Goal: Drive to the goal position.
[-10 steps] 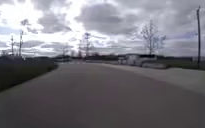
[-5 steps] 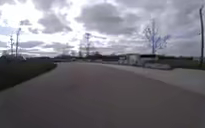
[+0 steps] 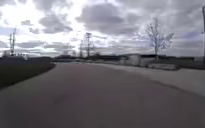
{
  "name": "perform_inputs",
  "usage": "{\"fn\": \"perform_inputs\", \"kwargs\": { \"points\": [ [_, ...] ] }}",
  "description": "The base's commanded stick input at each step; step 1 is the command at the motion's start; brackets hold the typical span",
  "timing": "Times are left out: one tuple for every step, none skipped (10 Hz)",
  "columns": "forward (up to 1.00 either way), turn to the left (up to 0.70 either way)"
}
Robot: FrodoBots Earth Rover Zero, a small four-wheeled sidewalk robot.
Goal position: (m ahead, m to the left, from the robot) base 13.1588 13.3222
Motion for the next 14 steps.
{"fn": "perform_inputs", "kwargs": {
  "points": [
    [0.98, 0.0],
    [0.98, 0.0],
    [0.99, 0.0],
    [0.99, 0.13],
    [0.99, 0.4],
    [0.99, 0.4],
    [0.99, 0.4],
    [0.99, 0.29],
    [0.99, 0.07],
    [0.99, 0.0],
    [0.99, 0.0],
    [0.99, 0.0],
    [0.99, 0.0],
    [0.99, 0.0]
  ]
}}
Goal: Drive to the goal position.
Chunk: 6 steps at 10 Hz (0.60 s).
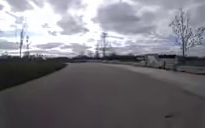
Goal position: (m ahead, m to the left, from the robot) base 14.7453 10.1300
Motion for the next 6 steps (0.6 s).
{"fn": "perform_inputs", "kwargs": {
  "points": [
    [0.99, 0.0],
    [0.99, 0.0],
    [0.99, 0.0],
    [0.99, 0.0],
    [0.98, 0.0],
    [0.99, 0.0]
  ]
}}
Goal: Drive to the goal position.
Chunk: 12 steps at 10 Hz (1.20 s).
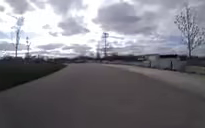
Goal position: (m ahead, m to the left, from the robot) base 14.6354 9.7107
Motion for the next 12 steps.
{"fn": "perform_inputs", "kwargs": {
  "points": [
    [0.99, 0.0],
    [0.99, 0.0],
    [0.99, 0.0],
    [0.99, 0.0],
    [0.99, 0.0],
    [0.99, 0.0],
    [0.99, 0.0],
    [0.99, 0.0],
    [0.99, 0.0],
    [0.99, 0.0],
    [0.99, 0.0],
    [0.98, 0.0]
  ]
}}
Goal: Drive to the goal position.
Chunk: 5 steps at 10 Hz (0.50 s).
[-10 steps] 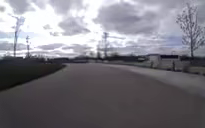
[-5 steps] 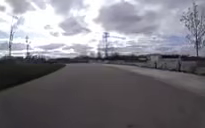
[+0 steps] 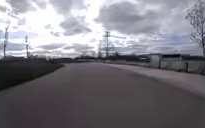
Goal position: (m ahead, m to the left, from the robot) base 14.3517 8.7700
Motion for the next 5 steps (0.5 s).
{"fn": "perform_inputs", "kwargs": {
  "points": [
    [0.99, 0.0],
    [0.99, 0.0],
    [0.99, 0.0],
    [0.99, 0.0],
    [0.99, 0.0]
  ]
}}
